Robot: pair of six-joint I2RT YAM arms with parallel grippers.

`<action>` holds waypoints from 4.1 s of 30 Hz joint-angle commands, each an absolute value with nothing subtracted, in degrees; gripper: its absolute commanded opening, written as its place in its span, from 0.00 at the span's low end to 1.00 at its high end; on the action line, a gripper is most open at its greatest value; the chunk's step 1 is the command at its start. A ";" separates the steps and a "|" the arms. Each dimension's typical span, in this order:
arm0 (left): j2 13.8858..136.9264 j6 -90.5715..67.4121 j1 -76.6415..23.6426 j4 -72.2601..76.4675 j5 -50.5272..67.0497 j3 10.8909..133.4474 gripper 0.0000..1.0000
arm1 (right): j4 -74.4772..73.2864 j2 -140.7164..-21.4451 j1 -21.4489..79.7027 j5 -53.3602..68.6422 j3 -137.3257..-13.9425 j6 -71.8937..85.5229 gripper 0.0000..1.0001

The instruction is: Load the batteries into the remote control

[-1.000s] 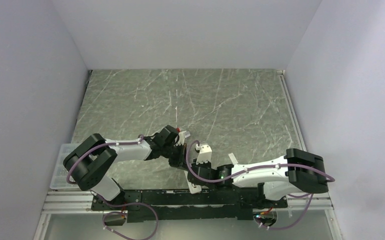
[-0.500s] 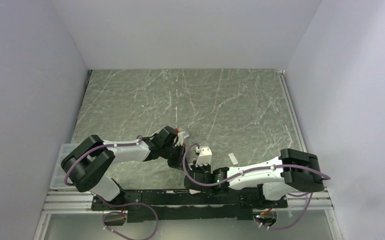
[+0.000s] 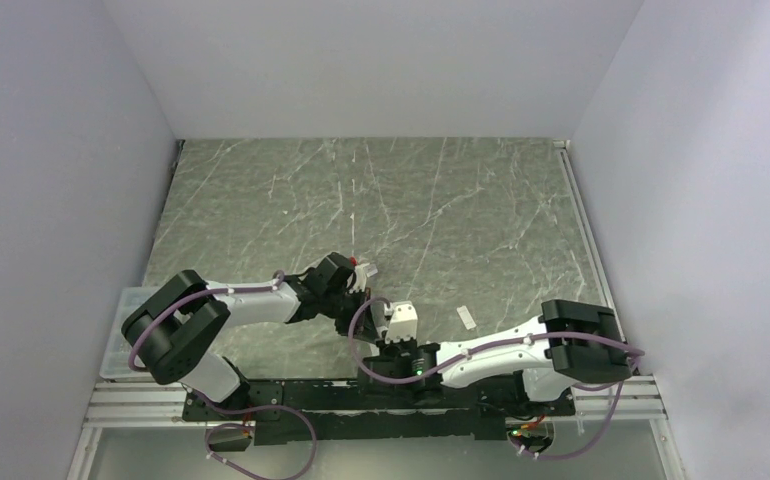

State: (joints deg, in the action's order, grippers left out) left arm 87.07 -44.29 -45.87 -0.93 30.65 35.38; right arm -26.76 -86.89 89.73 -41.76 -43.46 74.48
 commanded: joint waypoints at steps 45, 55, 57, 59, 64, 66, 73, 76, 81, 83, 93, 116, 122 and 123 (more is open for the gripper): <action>72.46 -39.40 -45.71 -18.96 22.02 43.41 0.33 | -41.20 -58.50 54.31 -29.20 -35.75 55.27 0.63; 63.33 -39.39 -45.78 -25.56 19.93 44.38 0.53 | -43.03 -54.49 46.75 -27.49 -30.00 69.67 0.58; 62.57 -39.36 -45.79 -25.90 19.80 44.17 0.54 | -43.64 -54.32 46.23 -27.83 -29.53 70.37 0.56; 62.25 -39.47 -45.77 -26.03 19.69 43.84 0.54 | -43.51 -54.40 45.81 -27.69 -29.08 70.37 0.53; 62.88 -39.62 -45.79 -24.96 20.09 43.10 0.54 | -43.68 -54.90 44.94 -26.66 -27.36 74.18 0.44; 63.06 -39.55 -45.77 -24.70 20.21 42.98 0.54 | -43.21 -54.38 44.76 -26.42 -26.49 76.09 0.42; 63.46 -39.12 -45.79 -24.48 20.61 42.98 0.54 | -42.52 -53.70 43.20 -26.92 -24.26 82.34 0.34; 63.31 -38.95 -45.79 -24.71 20.33 42.89 0.55 | -42.10 -53.85 42.54 -27.41 -24.25 83.94 0.33; 62.94 -38.81 -45.79 -25.05 20.13 42.81 0.54 | -40.79 -54.27 41.72 -27.33 -24.73 84.30 0.32; 62.77 -38.77 -45.79 -25.06 20.17 42.68 0.54 | -40.61 -54.55 41.46 -27.43 -24.91 84.29 0.32; 62.43 -38.72 -45.79 -25.18 20.30 42.45 0.55 | -38.75 -57.02 40.70 -26.11 -24.05 83.92 0.22; 63.42 -38.48 -45.79 -25.44 24.93 44.84 0.55 | -30.29 -50.04 40.69 -16.08 -25.90 61.57 0.00; 64.47 -37.58 -45.79 -24.19 29.15 46.26 0.56 | -24.45 -46.84 40.78 -6.64 -26.98 49.82 0.00; 64.43 -37.06 -45.79 -23.85 29.91 46.43 0.56 | -23.37 -46.43 40.78 -4.21 -27.17 47.92 0.00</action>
